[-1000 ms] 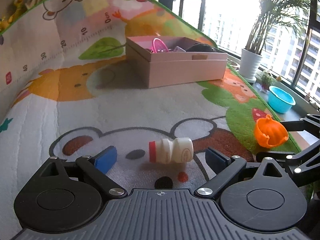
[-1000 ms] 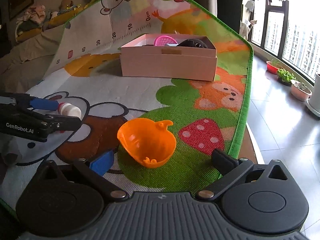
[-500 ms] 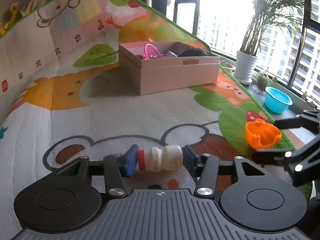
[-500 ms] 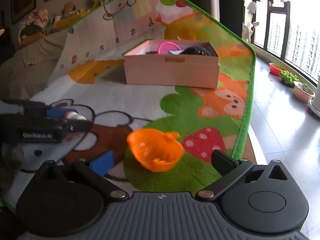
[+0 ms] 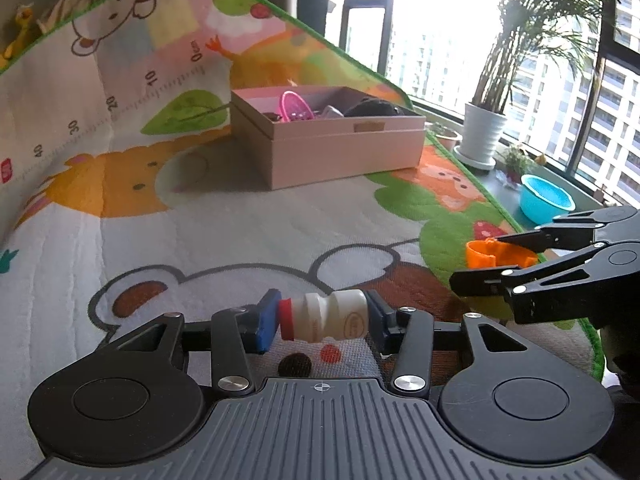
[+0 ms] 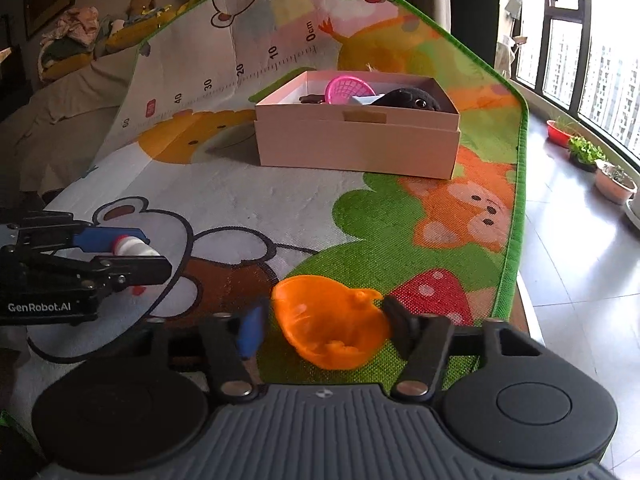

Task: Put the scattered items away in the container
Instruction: 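Carry the bottle and orange cup over the pink box and open both tools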

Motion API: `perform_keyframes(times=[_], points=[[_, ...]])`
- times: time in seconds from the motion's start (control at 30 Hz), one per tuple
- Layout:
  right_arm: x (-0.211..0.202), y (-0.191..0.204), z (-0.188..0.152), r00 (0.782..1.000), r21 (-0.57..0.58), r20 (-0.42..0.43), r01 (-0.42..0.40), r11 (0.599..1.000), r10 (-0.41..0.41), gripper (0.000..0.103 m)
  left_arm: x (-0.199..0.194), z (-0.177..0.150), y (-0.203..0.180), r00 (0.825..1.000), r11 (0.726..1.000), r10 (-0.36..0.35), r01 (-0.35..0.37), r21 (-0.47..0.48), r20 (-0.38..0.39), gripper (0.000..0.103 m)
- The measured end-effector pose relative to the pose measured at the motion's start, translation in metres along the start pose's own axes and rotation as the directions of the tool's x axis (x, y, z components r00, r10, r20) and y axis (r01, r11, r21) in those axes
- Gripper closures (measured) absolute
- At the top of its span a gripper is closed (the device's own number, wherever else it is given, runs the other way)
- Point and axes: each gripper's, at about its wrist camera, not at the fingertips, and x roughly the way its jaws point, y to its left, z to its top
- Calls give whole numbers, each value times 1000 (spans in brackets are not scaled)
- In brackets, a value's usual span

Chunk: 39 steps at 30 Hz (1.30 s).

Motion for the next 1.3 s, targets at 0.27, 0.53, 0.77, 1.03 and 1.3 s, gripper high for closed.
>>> perform_keyframes(times=[0.27, 0.53, 0.77, 1.03, 1.3], points=[[-15, 4, -4, 1000, -9, 10, 0, 1000, 0, 50, -10, -1, -8, 1000, 1000, -9, 9, 24, 10, 53], [-32, 0, 12, 999, -60, 52, 1, 998, 2, 50, -15, 18, -17, 999, 998, -9, 6, 69, 52, 53], [-21, -23, 45, 996, -102, 87, 39, 994, -31, 50, 11, 67, -17, 994, 990, -18, 3, 140, 106, 53], [23, -70, 154, 978, -14, 209, -13, 1000, 15, 50, 72, 151, -4, 982, 983, -36, 1, 181, 187, 53], [116, -106, 235, 980, 96, 201, -30, 995, 10, 39, 140, 188, 17, 987, 989, -19, -4, 146, 160, 52]])
